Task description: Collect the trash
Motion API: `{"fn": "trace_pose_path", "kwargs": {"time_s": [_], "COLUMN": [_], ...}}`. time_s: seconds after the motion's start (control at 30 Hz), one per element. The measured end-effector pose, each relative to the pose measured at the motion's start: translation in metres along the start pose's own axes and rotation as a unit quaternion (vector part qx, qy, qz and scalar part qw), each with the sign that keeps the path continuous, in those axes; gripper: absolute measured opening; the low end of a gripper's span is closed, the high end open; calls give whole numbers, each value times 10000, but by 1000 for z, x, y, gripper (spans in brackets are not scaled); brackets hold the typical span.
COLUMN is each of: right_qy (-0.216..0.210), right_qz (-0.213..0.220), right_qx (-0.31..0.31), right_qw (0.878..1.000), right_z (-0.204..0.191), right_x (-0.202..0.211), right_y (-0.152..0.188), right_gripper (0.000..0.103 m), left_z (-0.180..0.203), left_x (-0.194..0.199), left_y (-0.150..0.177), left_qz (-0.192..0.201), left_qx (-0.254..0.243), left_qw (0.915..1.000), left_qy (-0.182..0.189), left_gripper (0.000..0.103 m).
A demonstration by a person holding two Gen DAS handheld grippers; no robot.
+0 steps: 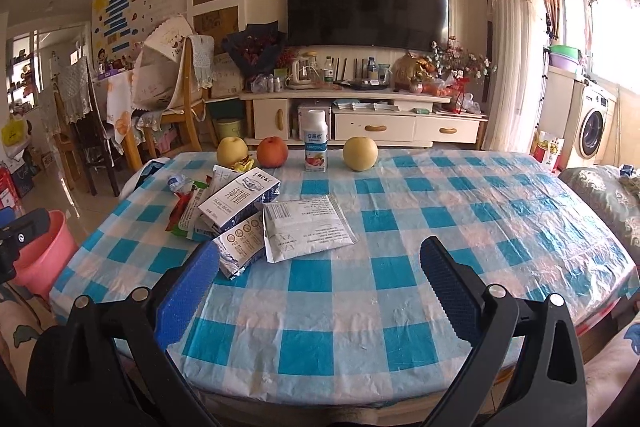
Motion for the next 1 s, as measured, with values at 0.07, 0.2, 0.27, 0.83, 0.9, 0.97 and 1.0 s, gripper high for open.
{"fn": "trace_pose_path", "kwargs": {"time_s": [0.07, 0.2, 0.27, 0.83, 0.9, 0.97, 1.0], "right_qy": [39, 42, 51, -126, -142, -141, -177], "right_qz": [-1, 45, 63, -258, -258, -255, -285], "right_qx": [48, 17, -21, -221, -253, -234, -253], "right_qw": [10000, 10000, 10000, 9993, 9992, 9993, 9991], "right_z": [-1, -1, 1, 0, 2, 4, 4], "right_x": [0, 4, 6, -10, -12, -16, -19], "right_y": [-1, -1, -3, -1, -3, -3, -3], "right_gripper": [99, 99, 99, 99, 99, 99, 99], "left_z": [-5, -13, -16, -19, -18, -17, -16], "left_x": [3, 10, 12, 1, -6, -14, -18], "left_y": [-1, -2, -3, -5, -4, -4, -4], "left_qz": [21, 95, 129, 98, 47, -23, -51], "left_qx": [43, 83, 101, 147, 134, 139, 134], "left_qw": [10000, 9999, 9997, 9995, 9994, 9993, 9992], "left_qy": [-40, -114, -158, -270, -325, -353, -372], "left_gripper": [99, 99, 99, 99, 99, 99, 99]}}
Point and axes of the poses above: each gripper's, at about its wrist camera, not at the fingertips, and x roughly against the way its jaws point, z to its right, y to its underside, the point moved 5 cm from there along -x, roughly the way its jaws point, and after that the axes turned 11 degrees about -y, right-handed, at the moved point
